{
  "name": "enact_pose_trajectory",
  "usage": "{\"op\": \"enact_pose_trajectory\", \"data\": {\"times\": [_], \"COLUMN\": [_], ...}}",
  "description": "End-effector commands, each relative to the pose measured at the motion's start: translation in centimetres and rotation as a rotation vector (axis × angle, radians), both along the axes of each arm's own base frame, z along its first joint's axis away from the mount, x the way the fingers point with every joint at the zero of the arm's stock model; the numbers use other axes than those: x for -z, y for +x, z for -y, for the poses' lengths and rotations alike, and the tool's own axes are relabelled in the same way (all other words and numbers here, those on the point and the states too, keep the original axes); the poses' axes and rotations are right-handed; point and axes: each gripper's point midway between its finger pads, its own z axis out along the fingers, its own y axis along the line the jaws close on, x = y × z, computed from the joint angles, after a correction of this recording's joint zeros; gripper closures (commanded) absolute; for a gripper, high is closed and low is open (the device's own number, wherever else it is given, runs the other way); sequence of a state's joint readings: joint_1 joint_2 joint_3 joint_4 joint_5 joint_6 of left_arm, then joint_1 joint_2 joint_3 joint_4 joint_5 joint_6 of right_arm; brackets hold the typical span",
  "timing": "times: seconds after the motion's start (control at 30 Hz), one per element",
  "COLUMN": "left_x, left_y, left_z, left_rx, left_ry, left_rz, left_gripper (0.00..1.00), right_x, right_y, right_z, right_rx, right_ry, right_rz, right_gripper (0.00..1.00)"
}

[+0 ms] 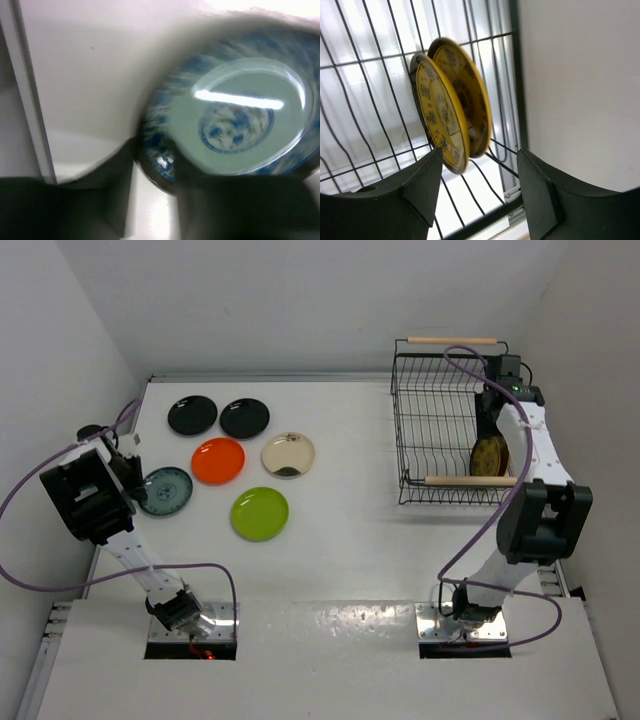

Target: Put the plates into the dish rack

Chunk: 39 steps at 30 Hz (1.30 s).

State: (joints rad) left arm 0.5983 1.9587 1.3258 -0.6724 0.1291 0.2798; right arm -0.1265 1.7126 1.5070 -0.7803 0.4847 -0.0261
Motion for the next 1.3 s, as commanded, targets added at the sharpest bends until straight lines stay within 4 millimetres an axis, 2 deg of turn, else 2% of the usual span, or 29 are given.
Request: {"op": "enact_pose_trajectory", "data": {"times": [0.0,0.03,0.17,0.23,0.3,0.33,0.37,0.4,0.43,0.47,0.5,0.53,0.57,0.63,0.67,0.7,0.73,0.77,0.8,0.83,0.87,0.9,0.93,0.97,1.03,1.07,1.17,1.23,1.27], "left_x": [3.8,3.8,2.2,-0.2,-2.1,-3.2,-5.4,-6.6,-8.0,-10.1,-12.2,-14.1,-16.4,-20.3,-21.7,-22.8,-24.5,-25.8,-26.9,-27.6,-28.8,-30.0,-30.2,-30.7,-30.8,-30.9,-31.3,-31.7,-31.9], "left_y": [-1.9,-2.1,-2.6,-2.2,-1.8,-1.5,-1.4,-0.7,-0.6,0.6,1.4,1.9,2.9,4.2,4.9,5.6,5.7,6.5,6.6,6.6,6.4,6.5,6.3,6.0,5.9,5.7,5.3,4.4,4.3], "left_z": [0.9,1.2,0.1,0.1,0.5,0.7,1.1,1.9,3.5,4.0,5.5,7.7,8.7,12.8,14.0,16.9,18.6,20.2,21.9,24.7,26.4,27.6,29.7,30.6,31.8,32.5,33.0,33.6,33.7], "left_rx": [-0.003,-0.001,0.009,0.061,0.170,0.208,0.244,0.325,0.370,0.419,0.502,0.551,0.600,0.723,0.758,0.784,0.820,0.866,0.905,0.958,0.989,1.012,1.041,1.060,1.090,1.100,1.118,1.132,1.136], "left_ry": [-0.093,-0.107,-0.102,-0.116,-0.142,-0.146,-0.150,-0.144,-0.195,-0.186,-0.179,-0.245,-0.239,-0.259,-0.247,-0.277,-0.264,-0.258,-0.265,-0.304,-0.339,-0.358,-0.404,-0.422,-0.445,-0.464,-0.506,-0.558,-0.568], "left_rz": [-0.076,-0.081,-0.064,-0.024,0.032,0.055,0.081,0.108,0.137,0.191,0.247,0.318,0.384,0.505,0.550,0.574,0.619,0.673,0.702,0.712,0.747,0.776,0.768,0.774,0.774,0.772,0.788,0.795,0.798], "left_gripper": [0.84,1.00,1.00,1.00,1.00,1.00,1.00,1.00,1.00,1.00,1.00,1.00,1.00,1.00,1.00,1.00,1.00,1.00,1.00,1.00,1.00,1.00,1.00,1.00,1.00,1.00,1.00,1.00,1.00], "right_x": [-6.0,-6.7,-8.7,-9.3,-9.8,-9.8,-10.1,-10.4,-10.8,-11.3,-11.7,-12.4,-13.1,-14.8,-14.7,-14.5,-16.1,-15.6,-15.0,-16.0,-16.8,-15.1,-14.6,-14.8,-13.4,-13.3,-11.2,-9.8,-10.2], "right_y": [0.9,0.7,0.5,0.4,0.3,0.5,0.5,0.4,0.4,0.3,0.3,0.1,-0.2,-0.1,-0.7,-1.7,-1.0,-1.8,-2.2,-1.9,-2.9,-2.3,-2.1,-2.6,-2.3,-2.3,-1.7,-1.6,-1.5], "right_z": [-1.1,-1.1,-2.4,-3.9,-5.7,-7.9,-9.8,-10.9,-13.6,-16.0,-17.6,-20.5,-23.7,-28.4,-30.6,-33.4,-35.4,-38.1,-40.0,-41.3,-43.8,-45.2,-46.0,-47.4,-49.3,-49.8,-50.7,-51.0,-51.4], "right_rx": [-0.042,-0.045,-0.106,-0.170,-0.252,-0.330,-0.406,-0.449,-0.537,-0.623,-0.657,-0.731,-0.844,-0.940,-0.954,-1.030,-1.057,-1.087,-1.126,-1.140,-1.190,-1.185,-1.179,-1.189,-1.187,-1.181,-1.143,-1.124,-1.114], "right_ry": [-0.016,-0.023,-0.039,-0.028,-0.012,-0.004,0.048,0.065,0.086,0.163,0.212,0.259,0.368,0.516,0.602,0.702,0.763,0.841,0.902,0.938,0.966,0.986,1.005,1.037,1.061,1.063,1.072,1.083,1.105], "right_rz": [0.175,0.194,0.239,0.252,0.259,0.254,0.268,0.272,0.280,0.308,0.334,0.359,0.396,0.486,0.489,0.476,0.555,0.529,0.499,0.538,0.535,0.493,0.475,0.464,0.424,0.427,0.398,0.370,0.385], "right_gripper": [0.40,0.38,0.34,0.32,0.26,0.23,0.20,0.13,0.10,0.08,0.08,0.07,0.07,0.07,0.07,0.07,0.07,0.07,0.07,0.07,0.07,0.07,0.07,0.07,0.07,0.09,0.17,0.34,0.57]}}
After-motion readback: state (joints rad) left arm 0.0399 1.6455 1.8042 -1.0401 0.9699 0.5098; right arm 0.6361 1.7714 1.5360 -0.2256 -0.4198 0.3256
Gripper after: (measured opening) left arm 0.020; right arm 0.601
